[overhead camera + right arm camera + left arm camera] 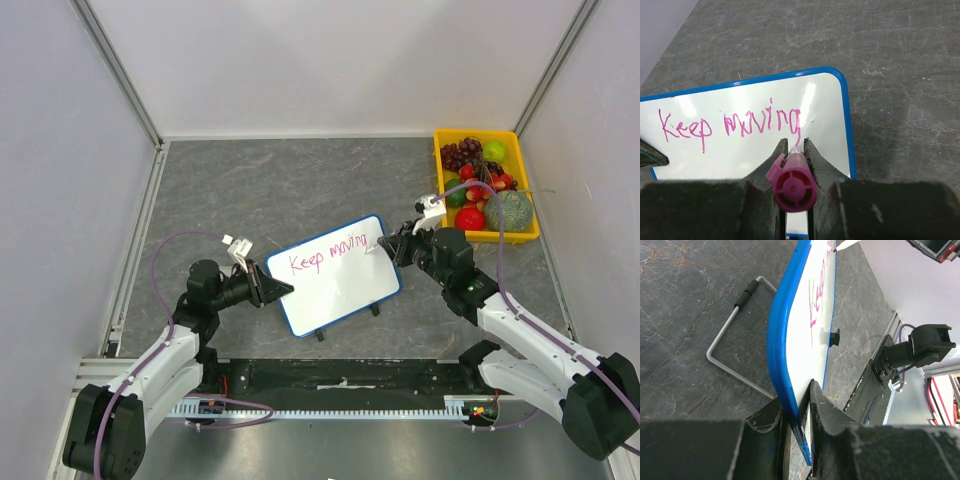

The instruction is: Write a sentence on the whiteboard

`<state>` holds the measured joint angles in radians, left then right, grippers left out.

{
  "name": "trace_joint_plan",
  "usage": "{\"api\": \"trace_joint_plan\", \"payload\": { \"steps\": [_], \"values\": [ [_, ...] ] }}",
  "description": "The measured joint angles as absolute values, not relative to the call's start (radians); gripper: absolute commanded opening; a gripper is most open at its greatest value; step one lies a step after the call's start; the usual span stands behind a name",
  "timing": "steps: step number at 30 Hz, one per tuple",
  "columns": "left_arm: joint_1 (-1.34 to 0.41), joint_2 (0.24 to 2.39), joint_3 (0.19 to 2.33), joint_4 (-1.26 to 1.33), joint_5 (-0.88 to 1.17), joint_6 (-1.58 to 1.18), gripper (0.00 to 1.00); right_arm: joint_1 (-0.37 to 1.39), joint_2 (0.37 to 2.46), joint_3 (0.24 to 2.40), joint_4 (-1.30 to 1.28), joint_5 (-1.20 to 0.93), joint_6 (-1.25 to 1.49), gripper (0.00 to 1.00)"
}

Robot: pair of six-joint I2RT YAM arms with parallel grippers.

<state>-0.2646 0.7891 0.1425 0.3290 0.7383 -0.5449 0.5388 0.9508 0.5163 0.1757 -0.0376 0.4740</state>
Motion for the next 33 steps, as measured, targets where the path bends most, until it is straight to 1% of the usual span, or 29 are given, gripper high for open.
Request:
{"api": "trace_joint_plan", "payload": {
  "steps": [14,17,25,33],
  "values": [
    [-0.265,0.789,0.142,0.329,0.738,-0.545,0.02,0.538,0.956,0.501,0.216,-0.119,0.532,0.0],
    [-0.265,0.789,0.142,0.329,0.738,-0.545,0.02,0.538,0.928,0.501,0.208,-0.133,0.54,0.0],
    [-0.265,0.789,0.141,0.329,0.738,-0.545,0.02,0.535,0.77,0.512,0.201,-0.139,0.551,0.0],
    [-0.265,0.789,0.141,0.329,0.74,-0.545,0.02,0.533,0.772,0.519,0.199,-0.139,0.55,0.0]
  ]
}}
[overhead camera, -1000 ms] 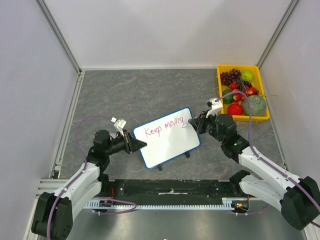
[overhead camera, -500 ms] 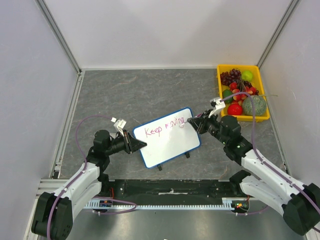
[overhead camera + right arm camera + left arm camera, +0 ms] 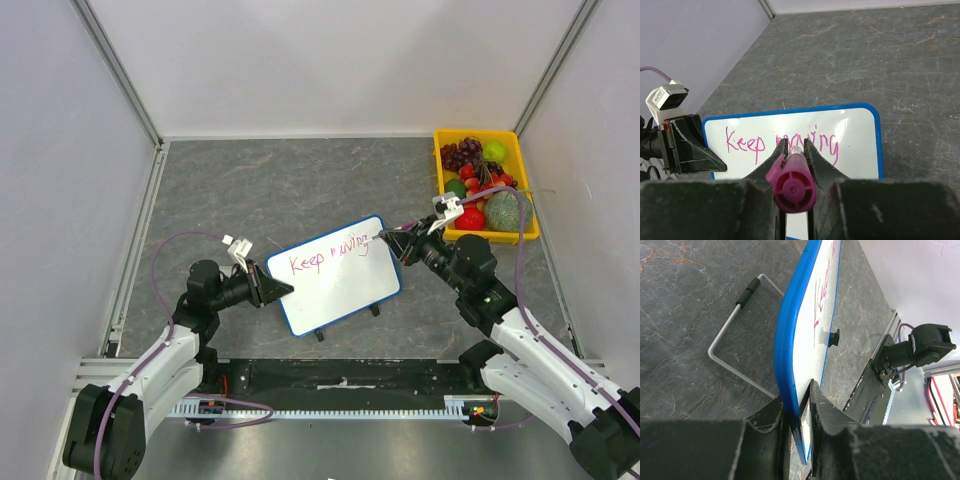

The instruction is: Write a sentence on the whiteboard

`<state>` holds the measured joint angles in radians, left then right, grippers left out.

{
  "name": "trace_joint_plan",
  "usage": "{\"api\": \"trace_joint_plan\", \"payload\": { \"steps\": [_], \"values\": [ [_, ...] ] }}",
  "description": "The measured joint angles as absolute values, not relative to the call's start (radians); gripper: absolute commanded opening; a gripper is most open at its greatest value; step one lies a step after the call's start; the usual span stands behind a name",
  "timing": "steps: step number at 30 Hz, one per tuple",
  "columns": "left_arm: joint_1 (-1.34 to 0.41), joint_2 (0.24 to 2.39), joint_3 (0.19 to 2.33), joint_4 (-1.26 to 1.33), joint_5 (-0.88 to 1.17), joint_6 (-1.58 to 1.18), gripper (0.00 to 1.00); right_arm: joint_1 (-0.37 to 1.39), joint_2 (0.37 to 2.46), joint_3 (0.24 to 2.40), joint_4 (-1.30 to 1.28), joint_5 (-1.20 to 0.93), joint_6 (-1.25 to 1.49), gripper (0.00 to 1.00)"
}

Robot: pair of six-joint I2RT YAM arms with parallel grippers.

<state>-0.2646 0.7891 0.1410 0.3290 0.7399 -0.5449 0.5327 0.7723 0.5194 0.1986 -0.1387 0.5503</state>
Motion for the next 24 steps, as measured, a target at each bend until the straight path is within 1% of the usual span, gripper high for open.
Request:
{"api": "trace_joint_plan", "payload": {
  "steps": [24],
  "values": [
    [-0.265,0.788,0.141,0.329,0.742,-0.545,0.02,0.533,0.779,0.519,0.151,-0.142,0.517,0.0]
  ]
}}
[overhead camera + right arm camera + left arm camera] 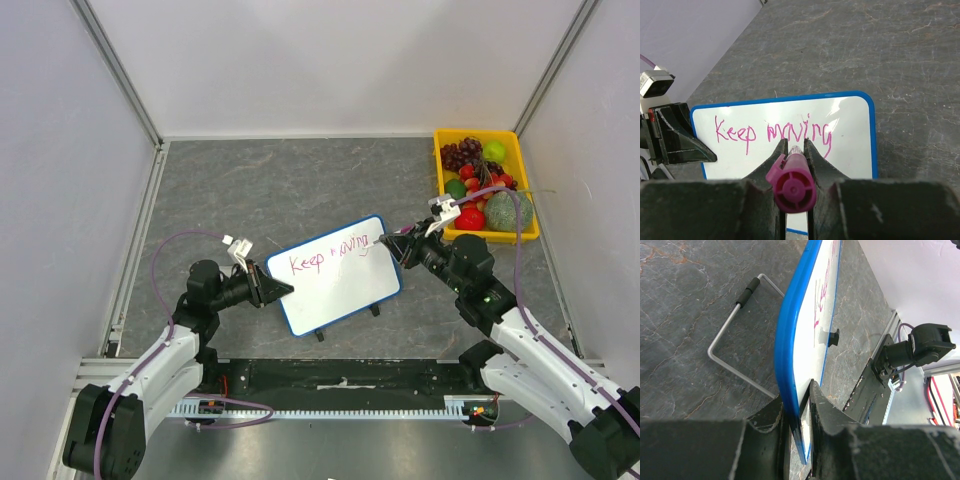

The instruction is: Write a sentence on the whiteboard

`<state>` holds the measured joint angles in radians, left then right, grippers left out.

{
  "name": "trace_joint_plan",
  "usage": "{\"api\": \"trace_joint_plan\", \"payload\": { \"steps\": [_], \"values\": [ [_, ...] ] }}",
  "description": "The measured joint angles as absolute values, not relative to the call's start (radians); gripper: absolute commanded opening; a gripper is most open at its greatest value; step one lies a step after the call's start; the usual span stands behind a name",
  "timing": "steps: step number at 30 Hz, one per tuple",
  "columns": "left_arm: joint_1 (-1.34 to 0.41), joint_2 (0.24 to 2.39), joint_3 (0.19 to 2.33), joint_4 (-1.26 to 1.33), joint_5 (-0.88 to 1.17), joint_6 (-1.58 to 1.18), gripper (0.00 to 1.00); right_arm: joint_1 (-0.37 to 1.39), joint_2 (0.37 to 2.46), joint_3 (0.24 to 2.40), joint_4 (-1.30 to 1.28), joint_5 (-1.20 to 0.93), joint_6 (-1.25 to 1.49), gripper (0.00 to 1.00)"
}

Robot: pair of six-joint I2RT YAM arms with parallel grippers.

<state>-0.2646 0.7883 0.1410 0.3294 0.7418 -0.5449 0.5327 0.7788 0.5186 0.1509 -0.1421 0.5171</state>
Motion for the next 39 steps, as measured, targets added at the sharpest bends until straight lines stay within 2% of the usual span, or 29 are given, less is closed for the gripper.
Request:
{"api": "trace_joint_plan", "payload": {
  "steps": [13,22,39],
  "values": [
    [-0.265,0.793,0.141,0.331,0.743,-0.545,0.02,0.562,0.781,0.511,0.158,-0.157,0.505,0.0],
    [-0.264,0.797,0.141,0.334,0.743,-0.545,0.02,0.813,0.849,0.51,0.212,-0.077,0.5,0.0],
    [-0.265,0.796,0.141,0.334,0.743,-0.545,0.02,1.075,1.085,0.511,0.427,0.118,0.5,0.0]
  ]
}}
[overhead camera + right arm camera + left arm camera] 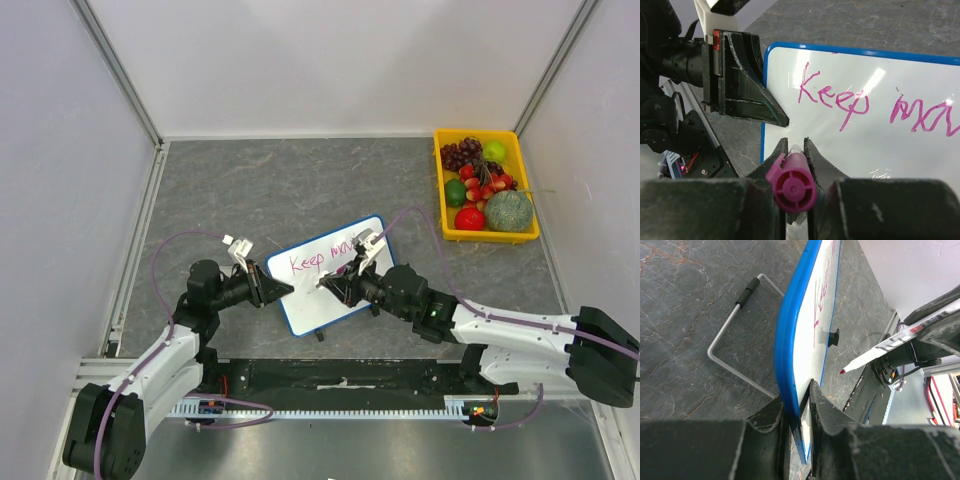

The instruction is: Write a sentence on the whiteboard

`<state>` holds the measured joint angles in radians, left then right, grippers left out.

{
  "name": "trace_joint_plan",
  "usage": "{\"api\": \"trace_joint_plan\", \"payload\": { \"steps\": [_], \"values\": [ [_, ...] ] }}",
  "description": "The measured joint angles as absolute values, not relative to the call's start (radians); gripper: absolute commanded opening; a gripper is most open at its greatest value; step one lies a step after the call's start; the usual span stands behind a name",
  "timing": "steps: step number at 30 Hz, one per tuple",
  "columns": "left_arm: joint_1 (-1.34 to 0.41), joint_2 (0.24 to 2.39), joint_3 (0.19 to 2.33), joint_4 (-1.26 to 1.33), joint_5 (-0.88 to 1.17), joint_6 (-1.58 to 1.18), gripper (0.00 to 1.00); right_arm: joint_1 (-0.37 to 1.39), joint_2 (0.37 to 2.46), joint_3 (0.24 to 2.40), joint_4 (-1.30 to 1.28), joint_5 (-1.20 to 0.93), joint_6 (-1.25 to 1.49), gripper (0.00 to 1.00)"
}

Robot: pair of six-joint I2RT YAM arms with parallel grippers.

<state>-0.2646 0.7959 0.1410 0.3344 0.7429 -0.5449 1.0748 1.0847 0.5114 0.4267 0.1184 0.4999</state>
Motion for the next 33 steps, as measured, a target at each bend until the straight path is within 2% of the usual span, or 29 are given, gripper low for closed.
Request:
{"api": "trace_joint_plan", "payload": {
  "steps": [12,33],
  "values": [
    [-0.265,0.79,0.141,0.334,0.743,-0.545,0.02,1.104,1.161,0.527,0.465,0.219,0.496,0.0],
    [-0.264,0.79,0.141,0.332,0.743,-0.545,0.02,1.104,1.206,0.54,0.487,0.233,0.498,0.0]
  ]
}}
